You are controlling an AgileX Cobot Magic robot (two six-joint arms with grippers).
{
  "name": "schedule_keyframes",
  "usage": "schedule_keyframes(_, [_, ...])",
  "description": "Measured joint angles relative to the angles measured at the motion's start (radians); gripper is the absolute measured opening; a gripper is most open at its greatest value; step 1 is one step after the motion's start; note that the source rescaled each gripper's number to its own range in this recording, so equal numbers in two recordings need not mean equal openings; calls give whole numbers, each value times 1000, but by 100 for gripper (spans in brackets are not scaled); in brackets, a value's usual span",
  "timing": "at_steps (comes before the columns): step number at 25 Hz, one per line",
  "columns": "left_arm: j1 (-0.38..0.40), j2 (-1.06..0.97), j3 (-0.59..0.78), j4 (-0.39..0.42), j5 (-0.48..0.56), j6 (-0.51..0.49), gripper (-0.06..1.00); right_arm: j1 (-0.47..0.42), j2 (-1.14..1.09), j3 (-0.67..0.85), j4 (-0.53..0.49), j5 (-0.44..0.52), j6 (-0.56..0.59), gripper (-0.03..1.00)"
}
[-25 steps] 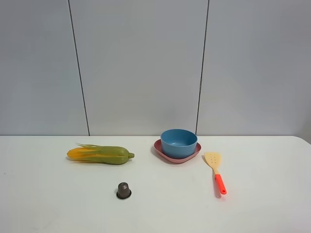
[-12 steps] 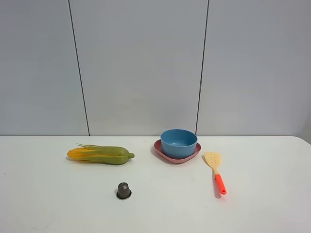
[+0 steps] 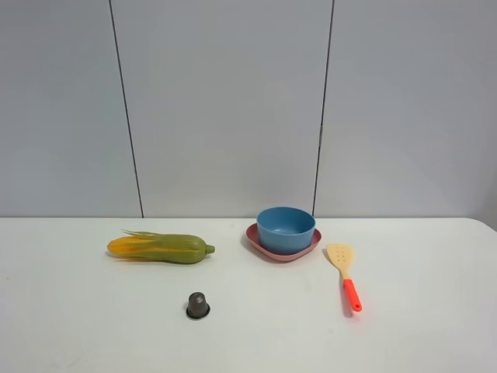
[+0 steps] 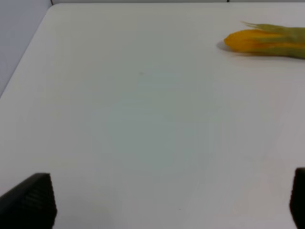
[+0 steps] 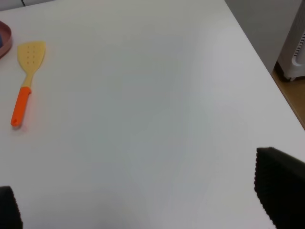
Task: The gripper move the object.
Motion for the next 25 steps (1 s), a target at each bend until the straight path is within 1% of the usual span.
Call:
schedule_keyframes(6, [0,0,1,-8,-1,0,99,0,0,0,0,0,0,100])
schedule_keyframes(9, [0,0,9,-49,-8,-3,99,0,0,0,0,0,0,100])
schedule_keyframes(11, [0,0,13,-59,-9,-4,99,0,0,0,0,0,0,100])
schedule_keyframes(25, [0,0,14,-60,-20,-10,99,0,0,0,0,0,0,100])
